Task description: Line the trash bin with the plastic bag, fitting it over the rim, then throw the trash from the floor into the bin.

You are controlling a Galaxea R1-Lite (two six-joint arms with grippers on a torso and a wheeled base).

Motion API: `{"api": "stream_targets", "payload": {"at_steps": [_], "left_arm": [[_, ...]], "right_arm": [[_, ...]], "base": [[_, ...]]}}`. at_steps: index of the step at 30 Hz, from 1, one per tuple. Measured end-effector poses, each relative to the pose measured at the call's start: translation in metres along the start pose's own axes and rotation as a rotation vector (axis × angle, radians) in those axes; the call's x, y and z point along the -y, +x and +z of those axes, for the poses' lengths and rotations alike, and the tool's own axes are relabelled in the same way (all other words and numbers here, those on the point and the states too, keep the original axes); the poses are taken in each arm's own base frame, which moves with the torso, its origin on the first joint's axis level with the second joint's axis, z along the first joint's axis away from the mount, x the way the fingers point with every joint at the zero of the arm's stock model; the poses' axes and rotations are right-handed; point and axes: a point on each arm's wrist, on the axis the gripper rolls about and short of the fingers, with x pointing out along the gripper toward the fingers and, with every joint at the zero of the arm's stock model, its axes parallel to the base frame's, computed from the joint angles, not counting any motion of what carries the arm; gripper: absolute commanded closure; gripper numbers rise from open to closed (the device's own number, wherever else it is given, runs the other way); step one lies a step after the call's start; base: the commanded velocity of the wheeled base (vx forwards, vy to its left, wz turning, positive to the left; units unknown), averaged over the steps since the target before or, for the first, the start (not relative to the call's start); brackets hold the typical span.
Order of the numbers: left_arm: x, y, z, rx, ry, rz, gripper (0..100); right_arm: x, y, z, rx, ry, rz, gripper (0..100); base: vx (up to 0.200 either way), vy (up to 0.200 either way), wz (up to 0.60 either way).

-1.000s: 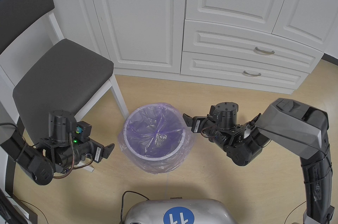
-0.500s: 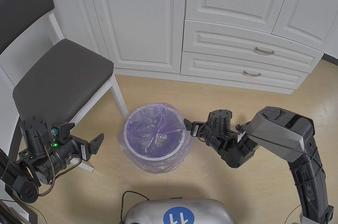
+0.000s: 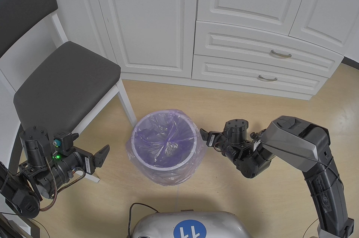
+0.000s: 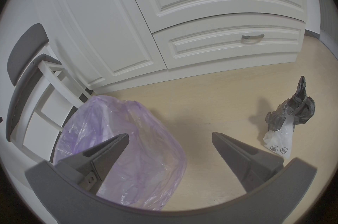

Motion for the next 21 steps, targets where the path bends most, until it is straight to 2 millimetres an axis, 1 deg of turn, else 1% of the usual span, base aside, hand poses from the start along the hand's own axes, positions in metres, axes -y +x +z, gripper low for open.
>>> {"api": "stream_targets", "payload": {"at_steps": [12,21], "left_arm": [[0.0,0.001,-0.002,-0.009,-0.001,-0.001,0],[0.001,0.002,-0.005,-0.023,0.0,-0.007,0]], "right_arm": [[0.01,0.004,-0.02,-0.119,0.025,-0.008,0],[0.01,0.0,-0.032,-0.193,0.007,-0.025,0]], "base": [[0.0,0.0,0.0],[0.0,0.0,0.0]]}}
